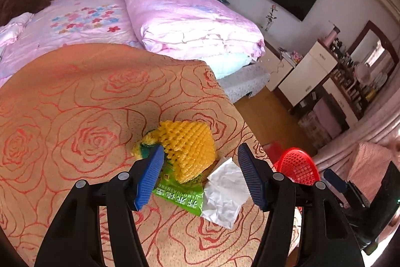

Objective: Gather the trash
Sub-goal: 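Return to the tablecloth and grasp the yellow foam net with the left tool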

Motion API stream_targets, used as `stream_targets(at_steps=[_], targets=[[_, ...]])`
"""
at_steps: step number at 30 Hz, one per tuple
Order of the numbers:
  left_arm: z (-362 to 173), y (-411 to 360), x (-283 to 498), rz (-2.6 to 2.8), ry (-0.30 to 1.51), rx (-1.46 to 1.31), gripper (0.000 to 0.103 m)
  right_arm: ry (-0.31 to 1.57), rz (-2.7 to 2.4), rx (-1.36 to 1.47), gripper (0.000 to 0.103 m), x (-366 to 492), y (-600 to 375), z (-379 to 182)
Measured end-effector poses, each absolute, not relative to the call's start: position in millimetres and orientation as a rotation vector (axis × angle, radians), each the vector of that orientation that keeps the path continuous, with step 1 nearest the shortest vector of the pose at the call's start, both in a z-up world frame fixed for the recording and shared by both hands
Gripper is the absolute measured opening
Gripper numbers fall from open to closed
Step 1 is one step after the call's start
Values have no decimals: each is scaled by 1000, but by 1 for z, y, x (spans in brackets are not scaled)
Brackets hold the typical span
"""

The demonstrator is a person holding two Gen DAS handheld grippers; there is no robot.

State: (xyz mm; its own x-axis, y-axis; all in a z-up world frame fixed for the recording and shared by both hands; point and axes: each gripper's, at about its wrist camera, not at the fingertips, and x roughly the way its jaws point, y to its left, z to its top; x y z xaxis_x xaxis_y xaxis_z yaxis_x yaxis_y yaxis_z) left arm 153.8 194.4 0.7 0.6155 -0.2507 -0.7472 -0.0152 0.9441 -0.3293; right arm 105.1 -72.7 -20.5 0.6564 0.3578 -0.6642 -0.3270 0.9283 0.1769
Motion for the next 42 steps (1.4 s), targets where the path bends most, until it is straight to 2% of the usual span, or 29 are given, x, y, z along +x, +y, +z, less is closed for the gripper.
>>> stream_targets(at_steps=[11, 14, 22, 23, 25, 26, 28, 31, 42], targets=[[-35, 182, 177, -78, 988, -274, 59, 772, 387, 64, 59, 109, -79, -25], [-41, 182, 178, -64, 1005, -264, 52, 776, 388, 67, 59, 109, -81, -27], [-35, 179, 179, -62, 985, -232, 52, 777, 392, 70, 59, 109, -82, -29], [-36, 178, 180, -62, 988, -235, 50, 776, 393, 69, 59, 108, -81, -29], [-39, 177, 180, -59, 995, -235, 33, 777, 396, 69, 59, 108, -81, -31], [-39, 177, 179, -58, 996, -235, 31, 777, 396, 69, 59, 108, -81, -31], [-37, 178, 177, -70, 986, -239, 12, 778, 397, 71, 59, 108, -81, -31], [-28, 181, 169, -83, 950, -250, 6, 784, 402, 66, 59, 107, -78, -33], [19, 202, 129, -89, 804, -282, 6, 823, 514, -36, 59, 105, -36, -46]])
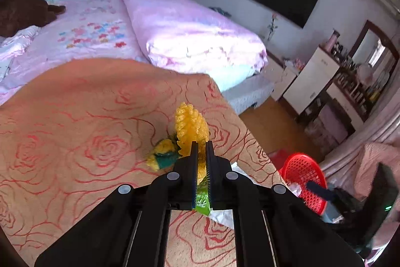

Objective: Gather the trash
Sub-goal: 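Return to the tablecloth and grasp the yellow foam net with the left tool, then grasp the white tissue with the right tool while the left tool holds the yellow net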

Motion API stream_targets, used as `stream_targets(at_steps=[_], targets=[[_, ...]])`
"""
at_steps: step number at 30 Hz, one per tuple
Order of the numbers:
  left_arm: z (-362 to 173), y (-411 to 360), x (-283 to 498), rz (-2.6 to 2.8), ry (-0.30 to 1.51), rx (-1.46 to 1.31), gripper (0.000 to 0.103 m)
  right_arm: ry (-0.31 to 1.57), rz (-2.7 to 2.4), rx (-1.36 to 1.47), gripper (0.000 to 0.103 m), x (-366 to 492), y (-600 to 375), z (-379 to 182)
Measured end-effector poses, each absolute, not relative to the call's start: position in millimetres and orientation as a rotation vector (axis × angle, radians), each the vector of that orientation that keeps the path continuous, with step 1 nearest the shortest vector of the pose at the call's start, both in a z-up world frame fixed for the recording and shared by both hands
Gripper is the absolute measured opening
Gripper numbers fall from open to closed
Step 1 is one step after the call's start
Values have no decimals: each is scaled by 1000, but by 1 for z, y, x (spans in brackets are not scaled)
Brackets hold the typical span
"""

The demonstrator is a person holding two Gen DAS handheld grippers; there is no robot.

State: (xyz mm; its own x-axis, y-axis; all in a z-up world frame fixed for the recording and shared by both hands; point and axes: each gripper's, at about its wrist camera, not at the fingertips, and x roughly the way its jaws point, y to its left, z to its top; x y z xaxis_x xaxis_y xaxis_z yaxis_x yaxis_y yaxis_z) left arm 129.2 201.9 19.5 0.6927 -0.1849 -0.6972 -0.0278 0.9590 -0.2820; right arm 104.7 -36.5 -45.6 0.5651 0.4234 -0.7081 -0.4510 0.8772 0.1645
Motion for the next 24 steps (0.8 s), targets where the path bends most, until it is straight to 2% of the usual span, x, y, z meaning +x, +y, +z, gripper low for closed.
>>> stream_targets(at_steps=[8, 24], targets=[[36, 213, 110, -35, 742, -253, 6, 843, 604, -119, 59, 114, 11, -61], [25, 233, 98, -7, 745, -269, 6, 875, 629, -194, 59, 128, 51, -72]])
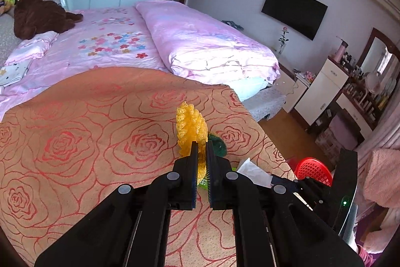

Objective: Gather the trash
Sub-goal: 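Grasp the white tissue with the right tool while the left tool holds the yellow net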

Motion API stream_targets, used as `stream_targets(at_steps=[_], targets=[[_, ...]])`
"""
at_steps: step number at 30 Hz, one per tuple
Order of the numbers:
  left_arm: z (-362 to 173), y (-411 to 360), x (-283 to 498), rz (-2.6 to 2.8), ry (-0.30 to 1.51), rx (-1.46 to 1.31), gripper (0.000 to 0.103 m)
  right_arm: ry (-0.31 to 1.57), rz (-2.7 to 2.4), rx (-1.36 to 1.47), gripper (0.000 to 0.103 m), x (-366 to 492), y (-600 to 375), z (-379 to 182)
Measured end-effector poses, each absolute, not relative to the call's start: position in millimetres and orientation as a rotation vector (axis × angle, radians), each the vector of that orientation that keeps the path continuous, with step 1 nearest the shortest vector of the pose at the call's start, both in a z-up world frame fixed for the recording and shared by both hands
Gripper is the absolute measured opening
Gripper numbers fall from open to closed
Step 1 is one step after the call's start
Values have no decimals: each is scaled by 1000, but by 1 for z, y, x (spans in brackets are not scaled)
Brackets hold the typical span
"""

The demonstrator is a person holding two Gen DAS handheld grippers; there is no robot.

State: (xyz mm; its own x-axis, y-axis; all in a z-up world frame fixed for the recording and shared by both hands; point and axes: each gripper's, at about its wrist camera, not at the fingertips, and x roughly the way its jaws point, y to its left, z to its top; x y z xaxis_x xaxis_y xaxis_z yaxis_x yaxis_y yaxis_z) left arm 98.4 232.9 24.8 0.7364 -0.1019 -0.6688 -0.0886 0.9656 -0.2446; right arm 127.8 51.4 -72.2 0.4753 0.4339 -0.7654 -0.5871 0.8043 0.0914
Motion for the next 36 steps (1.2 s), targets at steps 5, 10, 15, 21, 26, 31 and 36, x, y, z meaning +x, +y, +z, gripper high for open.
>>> stream_targets(at_steps=[5, 10, 15, 21, 26, 31, 36], targets=[[24, 233, 97, -7, 746, -271, 6, 873, 630, -208, 53, 128, 56, -71], [23, 233, 96, -4, 749, -272, 6, 881, 624, -218, 46, 127, 57, -74], [21, 234, 92, 0, 750, -276, 6, 877, 618, -222, 39, 127, 56, -76], [21, 234, 92, 0, 750, -276, 6, 868, 623, -234, 34, 124, 58, -77], [21, 234, 88, 8, 743, -269, 6, 864, 619, -227, 30, 123, 57, -77], [20, 234, 84, 8, 744, -273, 6, 860, 614, -215, 26, 120, 55, -76], [22, 236, 78, 9, 743, -280, 6, 847, 610, -172, 23, 117, 46, -67]])
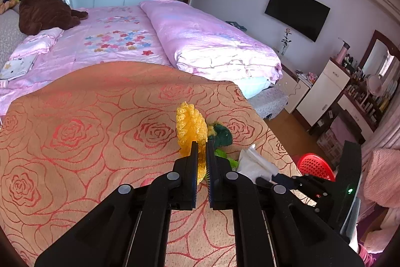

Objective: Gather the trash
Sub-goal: 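Grasp the white tissue with the right tool while the left tool holds the yellow net, then carry the yellow net and white tissue over the red wastebasket with both tools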

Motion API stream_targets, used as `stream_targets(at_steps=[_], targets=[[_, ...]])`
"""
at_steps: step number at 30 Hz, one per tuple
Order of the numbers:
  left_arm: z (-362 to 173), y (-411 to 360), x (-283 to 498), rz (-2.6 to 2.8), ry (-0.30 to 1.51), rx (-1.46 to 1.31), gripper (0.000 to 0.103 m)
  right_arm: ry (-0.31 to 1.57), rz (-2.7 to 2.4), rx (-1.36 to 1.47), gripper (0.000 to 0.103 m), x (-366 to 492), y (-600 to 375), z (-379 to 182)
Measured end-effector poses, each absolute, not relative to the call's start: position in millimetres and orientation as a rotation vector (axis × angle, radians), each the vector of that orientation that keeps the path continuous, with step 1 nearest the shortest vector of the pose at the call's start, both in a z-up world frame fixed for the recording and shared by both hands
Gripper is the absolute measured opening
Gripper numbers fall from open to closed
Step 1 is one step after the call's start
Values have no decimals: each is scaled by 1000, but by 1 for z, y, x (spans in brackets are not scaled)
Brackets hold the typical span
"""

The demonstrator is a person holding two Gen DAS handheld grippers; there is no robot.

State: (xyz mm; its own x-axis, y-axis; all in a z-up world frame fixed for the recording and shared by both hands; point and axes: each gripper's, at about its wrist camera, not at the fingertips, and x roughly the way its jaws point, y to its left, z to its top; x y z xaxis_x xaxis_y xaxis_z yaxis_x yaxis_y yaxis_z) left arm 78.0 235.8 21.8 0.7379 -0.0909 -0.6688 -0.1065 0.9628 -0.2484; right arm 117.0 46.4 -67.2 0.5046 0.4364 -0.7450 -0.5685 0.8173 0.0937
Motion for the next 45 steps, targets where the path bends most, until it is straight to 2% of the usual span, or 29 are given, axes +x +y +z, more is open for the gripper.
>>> stream_targets(at_steps=[22, 45], targets=[[32, 213, 70, -22, 726, -259, 6, 730, 614, -90, 22, 100, 13, -11], [40, 155, 91, -102, 735, -189, 6, 687, 447, 8, 22, 118, -66, 11]])
